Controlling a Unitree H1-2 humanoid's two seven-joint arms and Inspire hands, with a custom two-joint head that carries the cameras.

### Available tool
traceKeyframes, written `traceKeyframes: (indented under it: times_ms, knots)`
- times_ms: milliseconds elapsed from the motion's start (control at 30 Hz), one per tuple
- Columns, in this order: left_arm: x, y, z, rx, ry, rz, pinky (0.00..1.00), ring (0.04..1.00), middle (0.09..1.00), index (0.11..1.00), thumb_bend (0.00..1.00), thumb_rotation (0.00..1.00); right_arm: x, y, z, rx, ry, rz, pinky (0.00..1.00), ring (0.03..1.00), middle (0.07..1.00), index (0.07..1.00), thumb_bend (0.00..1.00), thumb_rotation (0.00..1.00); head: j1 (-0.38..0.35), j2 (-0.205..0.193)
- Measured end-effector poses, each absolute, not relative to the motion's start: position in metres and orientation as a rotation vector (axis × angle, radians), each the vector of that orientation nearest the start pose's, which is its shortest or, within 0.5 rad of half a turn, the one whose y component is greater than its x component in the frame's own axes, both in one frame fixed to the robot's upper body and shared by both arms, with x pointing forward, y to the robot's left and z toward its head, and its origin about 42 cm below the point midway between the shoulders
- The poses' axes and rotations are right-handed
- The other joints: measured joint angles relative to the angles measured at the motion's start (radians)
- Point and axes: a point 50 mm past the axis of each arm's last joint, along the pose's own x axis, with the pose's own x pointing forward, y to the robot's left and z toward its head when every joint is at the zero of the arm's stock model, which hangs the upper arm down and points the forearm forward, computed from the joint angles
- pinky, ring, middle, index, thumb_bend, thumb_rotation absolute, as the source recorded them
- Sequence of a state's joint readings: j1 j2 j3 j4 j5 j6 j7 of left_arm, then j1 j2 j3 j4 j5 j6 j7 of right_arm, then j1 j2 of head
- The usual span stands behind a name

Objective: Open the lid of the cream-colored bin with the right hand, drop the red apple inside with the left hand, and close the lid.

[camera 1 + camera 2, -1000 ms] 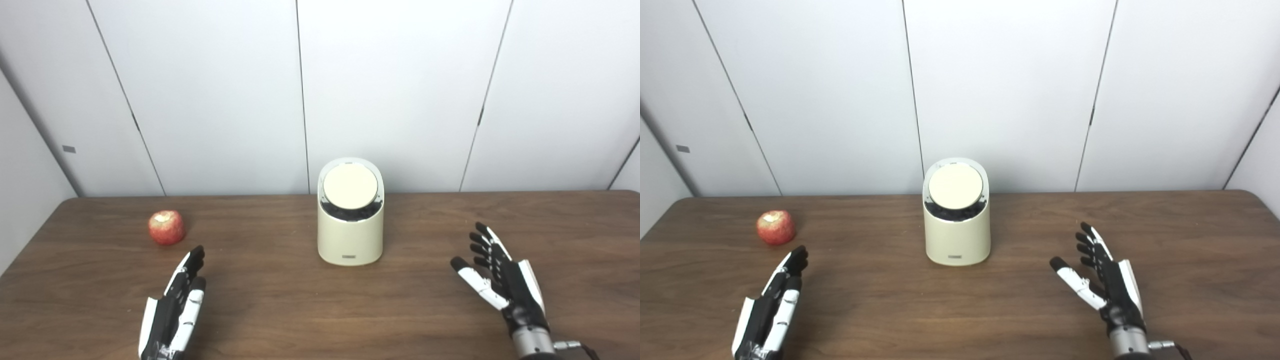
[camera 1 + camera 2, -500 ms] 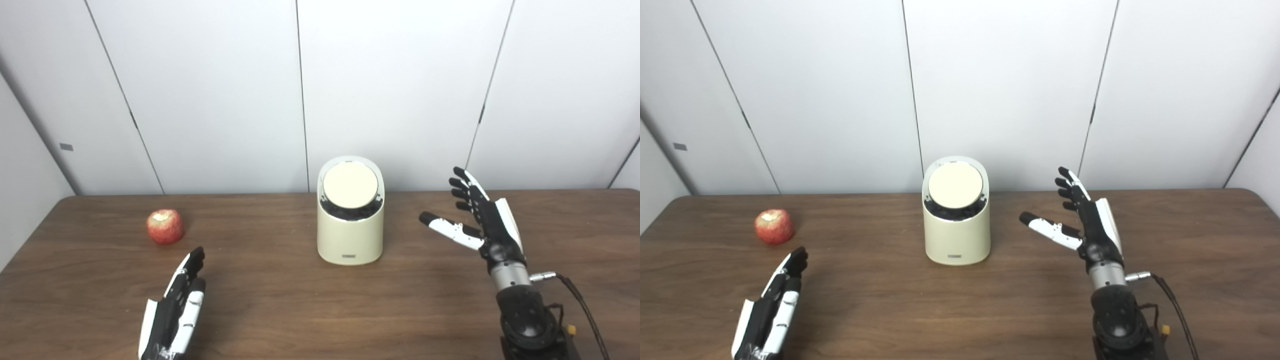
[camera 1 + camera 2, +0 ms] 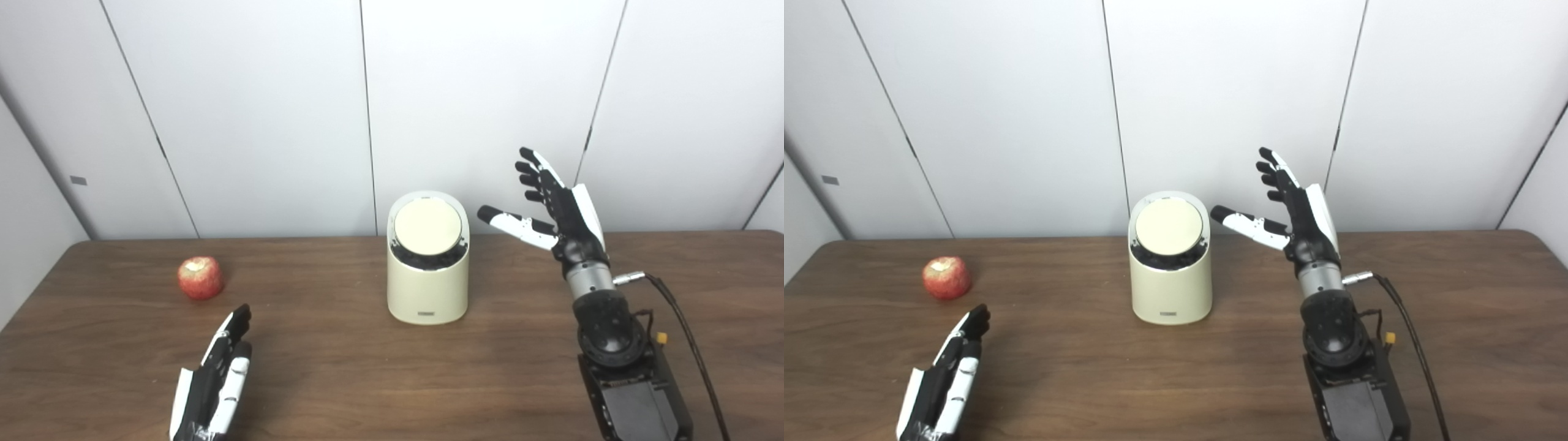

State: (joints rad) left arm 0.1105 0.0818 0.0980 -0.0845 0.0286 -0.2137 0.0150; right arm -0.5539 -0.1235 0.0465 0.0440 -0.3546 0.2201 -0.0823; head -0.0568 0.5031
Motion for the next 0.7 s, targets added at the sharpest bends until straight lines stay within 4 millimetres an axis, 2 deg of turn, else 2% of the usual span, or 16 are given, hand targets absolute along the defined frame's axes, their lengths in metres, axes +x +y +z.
traceKeyframes:
  times_ms: [200,267,467,700]
  knots:
    - [0.243,0.268,0.108,0.128,-0.189,0.121,1.0,0.95,0.941,0.947,0.5,0.82,0.443,-0.185,0.281,-0.444,-0.34,-0.04,0.78,0.872,0.896,0.92,0.94,0.45,0.0,0.0]
    - [0.243,0.268,0.108,0.127,-0.19,0.12,0.99,0.943,0.938,0.945,0.5,0.82,0.444,-0.179,0.282,-0.451,-0.344,-0.027,0.74,0.848,0.88,0.911,0.93,0.41,0.002,0.002]
    - [0.243,0.267,0.109,0.127,-0.191,0.118,0.98,0.945,0.938,0.945,0.49,0.83,0.452,-0.161,0.276,-0.551,-0.328,0.014,0.73,0.85,0.876,0.919,0.92,0.36,0.009,0.0]
    - [0.241,0.264,0.109,0.129,-0.19,0.116,0.97,0.945,0.936,0.947,0.51,0.83,0.463,-0.158,0.265,-0.613,-0.289,0.022,0.73,0.865,0.889,0.923,0.93,0.29,0.014,0.005]
